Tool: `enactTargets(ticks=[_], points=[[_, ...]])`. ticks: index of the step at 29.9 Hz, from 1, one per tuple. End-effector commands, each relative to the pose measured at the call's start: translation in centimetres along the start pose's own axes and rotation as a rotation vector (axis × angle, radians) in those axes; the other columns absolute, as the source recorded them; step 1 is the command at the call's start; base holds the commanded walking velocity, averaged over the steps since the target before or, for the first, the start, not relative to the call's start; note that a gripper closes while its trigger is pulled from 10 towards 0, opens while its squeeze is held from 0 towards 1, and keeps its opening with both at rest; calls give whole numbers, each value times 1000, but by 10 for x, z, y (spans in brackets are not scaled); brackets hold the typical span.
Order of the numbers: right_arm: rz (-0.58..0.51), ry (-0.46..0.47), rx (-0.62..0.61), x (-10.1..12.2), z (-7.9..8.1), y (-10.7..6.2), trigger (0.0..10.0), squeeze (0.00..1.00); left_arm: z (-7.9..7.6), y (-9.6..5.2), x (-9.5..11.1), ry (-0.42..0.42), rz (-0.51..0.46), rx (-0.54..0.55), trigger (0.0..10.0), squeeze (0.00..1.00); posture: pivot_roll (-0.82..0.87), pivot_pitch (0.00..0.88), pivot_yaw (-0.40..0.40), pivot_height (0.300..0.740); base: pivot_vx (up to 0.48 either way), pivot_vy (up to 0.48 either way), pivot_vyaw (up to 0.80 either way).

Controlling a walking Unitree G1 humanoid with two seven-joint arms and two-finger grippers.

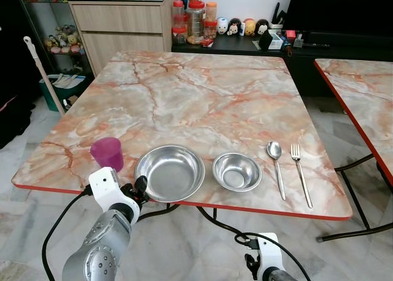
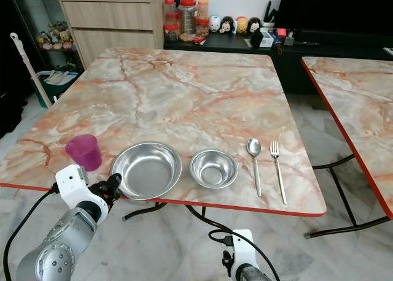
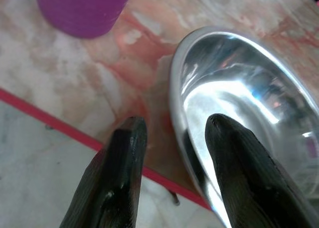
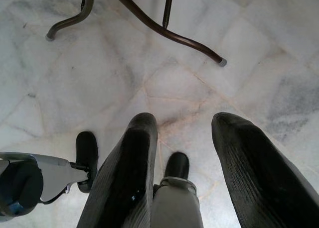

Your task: Setting the table

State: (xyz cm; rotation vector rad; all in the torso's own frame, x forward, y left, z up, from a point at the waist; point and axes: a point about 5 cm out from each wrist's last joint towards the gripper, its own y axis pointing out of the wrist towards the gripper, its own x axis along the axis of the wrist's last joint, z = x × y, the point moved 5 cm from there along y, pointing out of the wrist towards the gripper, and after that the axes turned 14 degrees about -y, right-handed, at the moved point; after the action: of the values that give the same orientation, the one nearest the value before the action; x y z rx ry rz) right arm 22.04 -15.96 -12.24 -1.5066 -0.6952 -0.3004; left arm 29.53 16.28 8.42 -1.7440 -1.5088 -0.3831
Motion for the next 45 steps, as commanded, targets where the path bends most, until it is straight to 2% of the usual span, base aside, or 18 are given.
enactTargets(ticks=[1,5,11,21,22,23,45], points=[[2,13,-8,-1,-2,0,10000,0,1,2,-1,14,8,21,10000,0,63,0,-4,732,0,0,0],[1,16,-10,0,-3,0,10000,0,0,5,-1,18,12,28,10000,0,62,0,-3,732,0,0,0],[0,15,-8,0,-2,0,10000,0,-7,6,-12,11,77,-6,10000,0,62,0,-2,732,0,0,0],[-1,11,-4,0,1,0,10000,0,-3,9,-18,26,113,36,10000,0,62,0,11,732,0,0,0],[0,14,-5,0,1,0,10000,0,-6,11,-17,20,112,19,9098,0,65,0,12,732,0,0,0],[0,15,-5,0,1,0,10000,0,-7,11,-16,21,111,15,0,0,65,0,13,732,0,0,0],[0,18,-4,1,2,0,10000,0,-12,11,-4,47,95,17,0,0,77,0,14,732,0,0,0]])
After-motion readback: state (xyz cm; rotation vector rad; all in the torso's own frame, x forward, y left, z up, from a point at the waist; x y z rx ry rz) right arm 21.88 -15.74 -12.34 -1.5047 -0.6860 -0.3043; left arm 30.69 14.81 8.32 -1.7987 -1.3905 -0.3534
